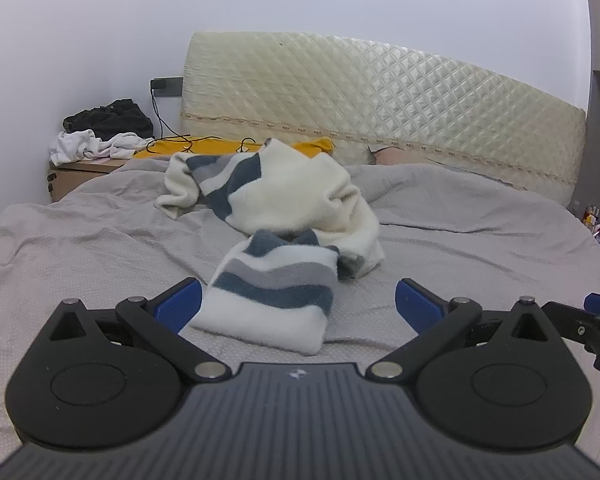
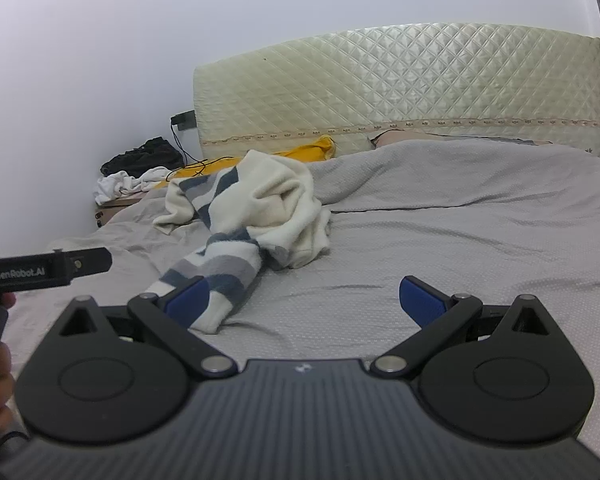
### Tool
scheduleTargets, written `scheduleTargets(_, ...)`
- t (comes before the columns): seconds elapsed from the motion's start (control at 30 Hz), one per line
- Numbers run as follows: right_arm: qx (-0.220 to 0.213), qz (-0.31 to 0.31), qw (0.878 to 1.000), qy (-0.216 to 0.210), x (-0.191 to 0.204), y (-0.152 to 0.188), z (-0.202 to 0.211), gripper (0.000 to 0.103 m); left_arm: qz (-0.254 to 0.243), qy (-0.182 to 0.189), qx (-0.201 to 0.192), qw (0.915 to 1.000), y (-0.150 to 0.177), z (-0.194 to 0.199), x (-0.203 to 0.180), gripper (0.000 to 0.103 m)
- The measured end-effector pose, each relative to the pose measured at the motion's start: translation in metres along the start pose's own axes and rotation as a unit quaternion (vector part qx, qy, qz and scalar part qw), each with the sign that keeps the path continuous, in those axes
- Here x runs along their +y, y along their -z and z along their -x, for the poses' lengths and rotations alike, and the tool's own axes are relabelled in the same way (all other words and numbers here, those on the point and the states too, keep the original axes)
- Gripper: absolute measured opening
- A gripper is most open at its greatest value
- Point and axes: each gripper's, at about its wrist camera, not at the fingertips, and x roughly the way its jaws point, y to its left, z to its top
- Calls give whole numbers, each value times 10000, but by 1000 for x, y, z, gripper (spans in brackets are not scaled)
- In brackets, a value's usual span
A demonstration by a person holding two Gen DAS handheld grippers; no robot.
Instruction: Fold large clothes
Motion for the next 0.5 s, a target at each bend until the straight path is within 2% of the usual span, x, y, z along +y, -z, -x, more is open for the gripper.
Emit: scheduleTargets(0.5, 4, 3, 10000, 0, -1, 1, 0, 103, -4, -6, 2, 10000, 1, -1, -2, 103)
